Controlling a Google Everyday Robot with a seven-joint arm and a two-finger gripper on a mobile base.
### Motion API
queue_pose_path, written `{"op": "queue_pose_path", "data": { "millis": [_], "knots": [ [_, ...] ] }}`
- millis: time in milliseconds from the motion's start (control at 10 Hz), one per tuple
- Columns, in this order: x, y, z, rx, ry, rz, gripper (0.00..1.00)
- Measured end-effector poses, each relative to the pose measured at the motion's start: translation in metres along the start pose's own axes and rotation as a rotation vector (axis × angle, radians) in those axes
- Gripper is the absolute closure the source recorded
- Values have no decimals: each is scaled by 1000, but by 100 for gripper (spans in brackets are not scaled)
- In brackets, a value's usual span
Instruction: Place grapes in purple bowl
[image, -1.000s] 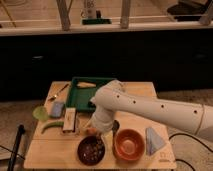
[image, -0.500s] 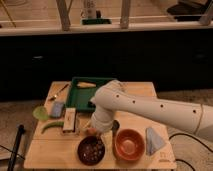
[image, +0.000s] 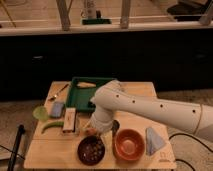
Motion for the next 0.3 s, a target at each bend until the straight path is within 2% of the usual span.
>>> {"op": "queue_pose_path", "data": {
  "millis": [300],
  "knots": [
    [0,1,-1,-1,-3,-3,20]
  ]
}}
